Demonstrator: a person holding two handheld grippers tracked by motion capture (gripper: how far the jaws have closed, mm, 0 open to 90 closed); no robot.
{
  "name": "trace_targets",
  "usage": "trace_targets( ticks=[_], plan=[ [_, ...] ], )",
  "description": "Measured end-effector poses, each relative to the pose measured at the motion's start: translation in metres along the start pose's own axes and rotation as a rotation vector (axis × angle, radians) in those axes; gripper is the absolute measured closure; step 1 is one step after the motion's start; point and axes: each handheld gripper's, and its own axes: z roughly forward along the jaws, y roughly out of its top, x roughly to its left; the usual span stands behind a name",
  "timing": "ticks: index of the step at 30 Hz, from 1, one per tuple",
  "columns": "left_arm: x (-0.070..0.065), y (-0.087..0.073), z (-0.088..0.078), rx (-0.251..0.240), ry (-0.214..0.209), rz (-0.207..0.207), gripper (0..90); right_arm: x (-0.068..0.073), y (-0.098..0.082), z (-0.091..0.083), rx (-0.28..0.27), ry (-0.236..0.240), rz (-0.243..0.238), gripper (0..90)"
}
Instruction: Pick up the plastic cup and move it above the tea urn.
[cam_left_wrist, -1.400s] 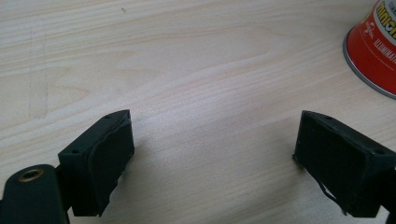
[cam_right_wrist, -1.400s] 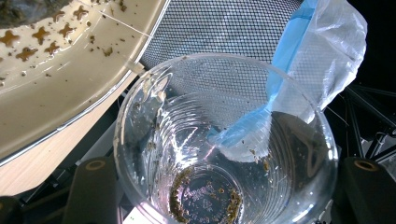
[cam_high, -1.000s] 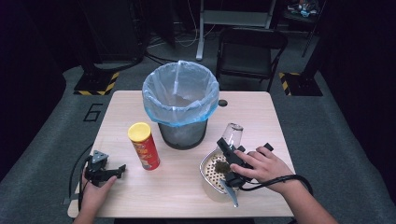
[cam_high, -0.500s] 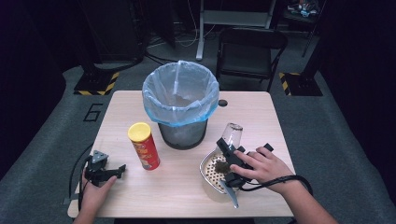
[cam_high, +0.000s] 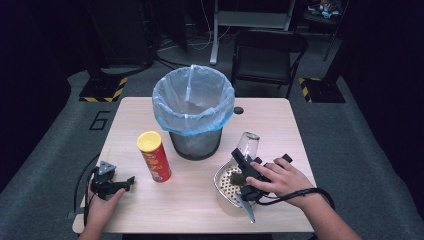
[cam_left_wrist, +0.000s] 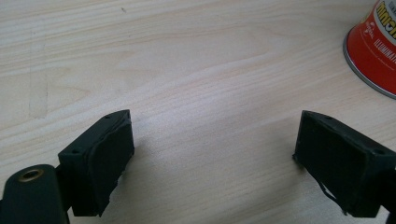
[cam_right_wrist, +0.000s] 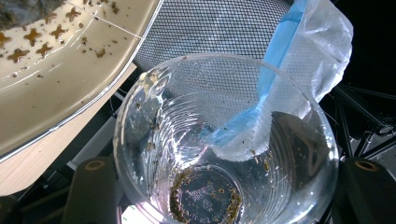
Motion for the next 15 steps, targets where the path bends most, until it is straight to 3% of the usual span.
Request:
trace_targets(
  ticks=[6,15],
  plan=[
    [0.0000,0.0000,0.0000,0.000,0.000,0.000,11.4,-0.0018,0.0008,-0.0012,-0.003,-0.013,0.008,34.1],
    [0.0002,0.0002,-0.0004,0.005,-0.001,0.002,11.4,-0.0040,-0.0029,-0.0028,0.017,-0.038,0.140,34.1]
  ],
)
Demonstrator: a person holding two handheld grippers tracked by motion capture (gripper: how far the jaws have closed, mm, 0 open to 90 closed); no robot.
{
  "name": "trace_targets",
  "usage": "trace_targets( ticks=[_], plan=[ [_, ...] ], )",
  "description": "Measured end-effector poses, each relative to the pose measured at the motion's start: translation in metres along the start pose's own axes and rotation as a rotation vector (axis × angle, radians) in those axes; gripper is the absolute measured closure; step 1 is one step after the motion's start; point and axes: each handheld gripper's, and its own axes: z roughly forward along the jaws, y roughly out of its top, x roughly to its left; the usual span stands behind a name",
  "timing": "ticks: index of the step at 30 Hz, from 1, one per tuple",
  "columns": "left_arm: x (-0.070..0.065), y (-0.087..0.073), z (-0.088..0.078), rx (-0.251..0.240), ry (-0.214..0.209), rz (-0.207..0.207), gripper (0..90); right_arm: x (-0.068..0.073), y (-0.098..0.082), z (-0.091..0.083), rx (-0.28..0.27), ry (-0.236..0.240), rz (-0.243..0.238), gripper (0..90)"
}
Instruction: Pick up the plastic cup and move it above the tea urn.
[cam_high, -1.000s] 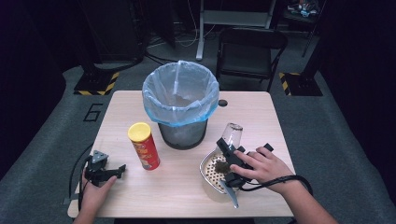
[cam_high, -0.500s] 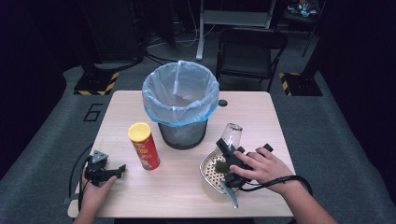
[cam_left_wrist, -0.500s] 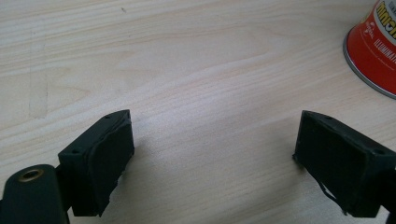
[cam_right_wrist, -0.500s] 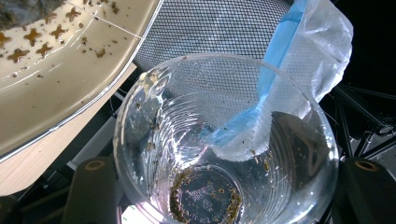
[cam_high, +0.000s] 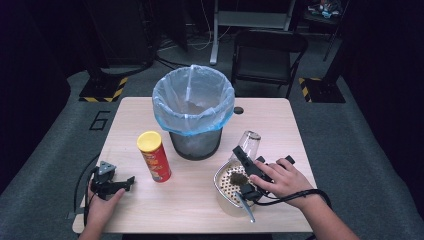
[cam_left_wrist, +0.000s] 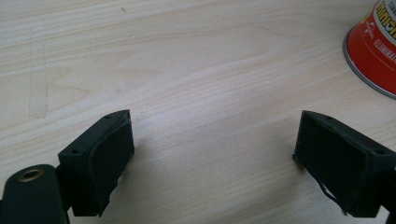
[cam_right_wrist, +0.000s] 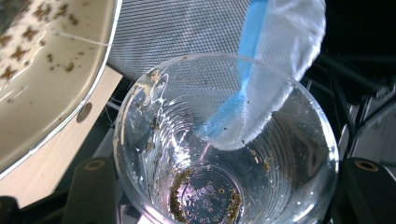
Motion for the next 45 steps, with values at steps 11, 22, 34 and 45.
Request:
trace_targets(
  ticks=[11,22,34,45],
  plan=[
    [0.000,0.000,0.000,0.000,0.000,0.000,11.4,-0.005,-0.008,-0.006,0.010,-0.227,0.713,33.7],
    [0.000,0.000,0.000,-0.002,0.000,-0.002,11.4,-0.017,-0.051,-0.003,-0.289,0.005,1.755,33.4],
    [0.000,0.000,0.000,-0.004,-0.002,-0.004,11.5,-0.024,-0.078,0.006,-0.401,0.370,2.148,33.9],
    [0.000,0.000,0.001,-0.008,0.004,-0.006,11.4,-0.052,-0.091,-0.002,-0.376,0.372,2.114,33.1]
  ],
)
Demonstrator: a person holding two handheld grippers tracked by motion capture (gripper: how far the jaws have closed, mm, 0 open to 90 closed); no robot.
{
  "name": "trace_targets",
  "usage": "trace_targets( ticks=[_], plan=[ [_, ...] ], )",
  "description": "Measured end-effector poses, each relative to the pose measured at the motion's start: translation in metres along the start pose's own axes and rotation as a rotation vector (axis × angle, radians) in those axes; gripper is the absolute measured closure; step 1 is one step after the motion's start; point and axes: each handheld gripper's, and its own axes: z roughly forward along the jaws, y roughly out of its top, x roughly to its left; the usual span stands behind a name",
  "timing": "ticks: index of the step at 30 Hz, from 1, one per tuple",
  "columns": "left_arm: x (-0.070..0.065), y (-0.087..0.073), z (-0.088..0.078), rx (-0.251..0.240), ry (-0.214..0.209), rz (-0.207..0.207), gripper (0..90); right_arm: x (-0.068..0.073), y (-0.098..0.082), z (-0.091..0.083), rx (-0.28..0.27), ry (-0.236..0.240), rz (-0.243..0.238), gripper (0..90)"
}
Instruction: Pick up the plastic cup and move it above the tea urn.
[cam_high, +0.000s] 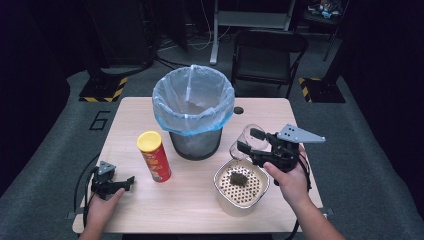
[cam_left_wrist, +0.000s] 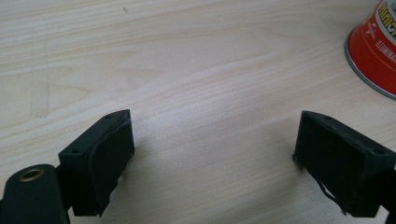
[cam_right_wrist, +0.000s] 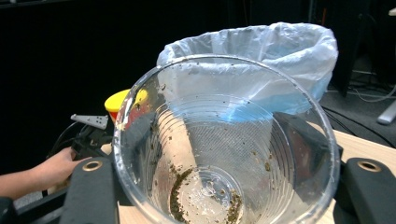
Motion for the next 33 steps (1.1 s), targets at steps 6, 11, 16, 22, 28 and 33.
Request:
trace_targets(
  ticks=[6,11,16,22,28,33],
  plan=[
    [0.000,0.001,-0.002,0.022,-0.023,0.020,10.8,-0.001,0.033,-0.001,0.016,-0.038,-0.024,33.6],
    [0.001,0.001,-0.001,0.021,-0.023,0.022,10.7,-0.001,0.071,0.013,-0.001,-0.013,-0.060,33.9],
    [0.000,0.000,0.000,0.005,-0.020,0.016,10.7,0.005,0.106,0.043,-0.030,-0.029,-0.153,32.6],
    [0.000,0.000,-0.001,0.007,-0.025,0.014,10.8,0.007,0.134,0.088,-0.026,-0.022,-0.151,31.7],
    [0.001,0.001,-0.002,0.025,-0.029,0.023,10.8,0.001,0.140,0.136,0.004,-0.029,-0.166,31.7],
    [0.001,0.001,-0.002,0.025,-0.030,0.024,10.9,-0.007,0.131,0.170,0.050,-0.049,-0.135,31.4]
  ],
)
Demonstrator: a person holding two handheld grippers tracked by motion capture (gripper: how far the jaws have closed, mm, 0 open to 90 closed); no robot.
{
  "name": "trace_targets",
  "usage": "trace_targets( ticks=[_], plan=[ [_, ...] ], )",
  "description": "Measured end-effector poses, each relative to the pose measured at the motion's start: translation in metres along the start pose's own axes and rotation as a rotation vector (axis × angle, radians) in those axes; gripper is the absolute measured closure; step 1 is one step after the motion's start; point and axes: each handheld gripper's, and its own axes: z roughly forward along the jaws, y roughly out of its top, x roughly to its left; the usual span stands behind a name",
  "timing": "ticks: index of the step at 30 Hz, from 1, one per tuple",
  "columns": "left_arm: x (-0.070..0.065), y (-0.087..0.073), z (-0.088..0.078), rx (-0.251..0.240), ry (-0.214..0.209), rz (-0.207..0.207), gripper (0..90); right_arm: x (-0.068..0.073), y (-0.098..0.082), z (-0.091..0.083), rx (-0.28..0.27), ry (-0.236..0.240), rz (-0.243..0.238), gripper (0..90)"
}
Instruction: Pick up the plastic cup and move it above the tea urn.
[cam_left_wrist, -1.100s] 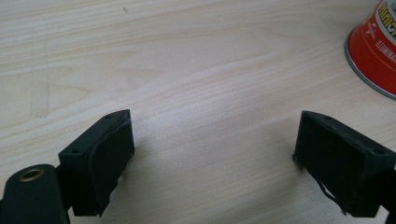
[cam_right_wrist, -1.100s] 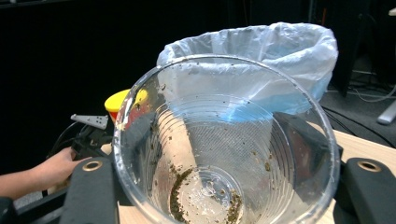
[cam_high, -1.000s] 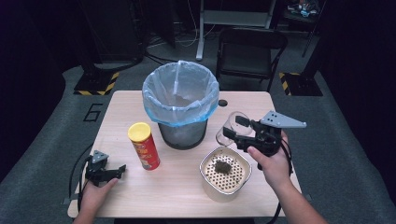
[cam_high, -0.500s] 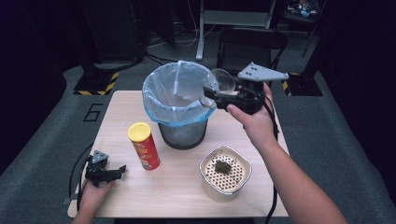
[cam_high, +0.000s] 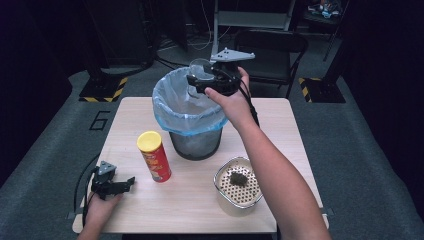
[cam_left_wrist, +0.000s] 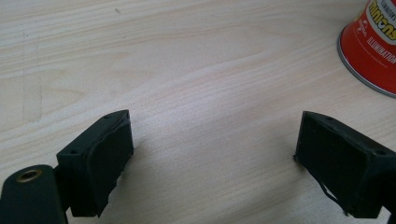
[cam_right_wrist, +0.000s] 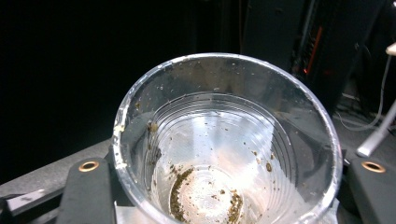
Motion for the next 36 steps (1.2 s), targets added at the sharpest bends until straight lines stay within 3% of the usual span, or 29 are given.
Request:
trace_targets(
  ticks=[6,12,13,16,18,21,31,36],
  plan=[
    [0.000,0.000,0.000,0.000,0.000,0.000,10.8,-0.011,-0.009,0.021,0.056,-0.044,0.047,30.0],
    [0.000,0.000,0.000,0.000,0.000,-0.001,10.9,-0.014,-0.011,0.030,0.082,-0.030,0.069,28.6],
    [0.000,0.000,0.000,0.000,0.000,-0.001,10.9,-0.014,-0.011,0.032,0.091,-0.012,0.079,25.8],
    [0.000,0.000,0.000,-0.001,0.000,-0.001,10.8,-0.011,-0.013,0.038,0.102,-0.014,0.095,3.7],
    [0.000,0.000,0.000,-0.001,0.000,-0.001,10.8,-0.009,-0.015,0.039,0.110,-0.006,0.104,0.0],
    [0.000,0.000,0.000,0.000,0.000,-0.001,10.9,-0.008,-0.016,0.037,0.115,-0.013,0.082,0.0],
    [-0.002,-0.001,0.001,-0.014,0.010,-0.004,10.9,-0.013,-0.021,-0.007,0.043,-0.012,0.066,0.6],
    [-0.003,0.000,-0.002,0.010,0.017,0.005,12.2,-0.019,-0.032,-0.037,0.017,-0.070,0.062,14.3]
  ],
)
